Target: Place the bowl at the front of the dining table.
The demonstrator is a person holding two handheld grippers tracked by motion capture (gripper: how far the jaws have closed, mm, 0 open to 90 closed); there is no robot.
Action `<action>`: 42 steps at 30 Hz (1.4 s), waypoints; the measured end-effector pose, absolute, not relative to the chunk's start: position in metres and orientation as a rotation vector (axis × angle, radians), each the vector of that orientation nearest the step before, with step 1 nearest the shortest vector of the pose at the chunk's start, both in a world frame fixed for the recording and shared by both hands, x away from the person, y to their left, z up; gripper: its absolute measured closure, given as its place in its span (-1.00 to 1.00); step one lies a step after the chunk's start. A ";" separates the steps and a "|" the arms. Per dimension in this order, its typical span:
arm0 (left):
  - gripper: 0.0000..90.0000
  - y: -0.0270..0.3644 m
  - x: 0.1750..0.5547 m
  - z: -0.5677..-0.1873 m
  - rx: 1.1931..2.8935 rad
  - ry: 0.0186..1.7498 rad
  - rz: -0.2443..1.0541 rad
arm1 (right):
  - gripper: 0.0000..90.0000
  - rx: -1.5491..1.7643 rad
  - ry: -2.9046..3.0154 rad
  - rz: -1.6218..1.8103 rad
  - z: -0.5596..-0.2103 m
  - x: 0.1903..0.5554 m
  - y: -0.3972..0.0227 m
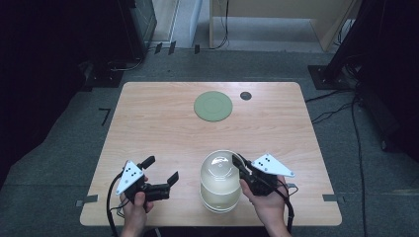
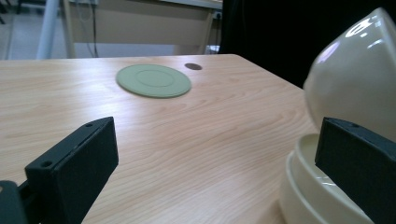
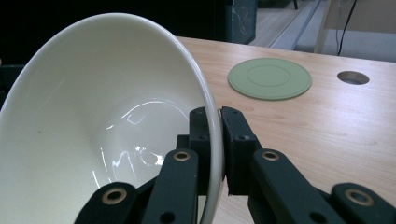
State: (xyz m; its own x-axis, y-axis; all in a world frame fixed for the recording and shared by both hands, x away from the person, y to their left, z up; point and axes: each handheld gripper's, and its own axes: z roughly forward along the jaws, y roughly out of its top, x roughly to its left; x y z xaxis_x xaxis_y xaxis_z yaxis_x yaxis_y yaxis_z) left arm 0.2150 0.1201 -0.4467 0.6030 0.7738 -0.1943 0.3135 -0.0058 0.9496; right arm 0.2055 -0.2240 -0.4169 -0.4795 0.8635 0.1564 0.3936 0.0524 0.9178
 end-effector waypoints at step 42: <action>-1.00 0.188 0.252 -0.510 1.653 1.246 0.495 | 0.88 1.285 1.835 1.392 -0.404 0.261 -0.219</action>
State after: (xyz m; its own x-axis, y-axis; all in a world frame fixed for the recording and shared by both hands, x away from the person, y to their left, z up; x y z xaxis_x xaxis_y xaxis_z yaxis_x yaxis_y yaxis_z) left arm 0.2517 0.1881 -0.5098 0.3931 0.8927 -0.2202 0.4979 -0.0053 0.8672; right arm 0.2615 -0.2188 -0.4041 -0.4305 0.8907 0.1458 0.3809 0.0328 0.9240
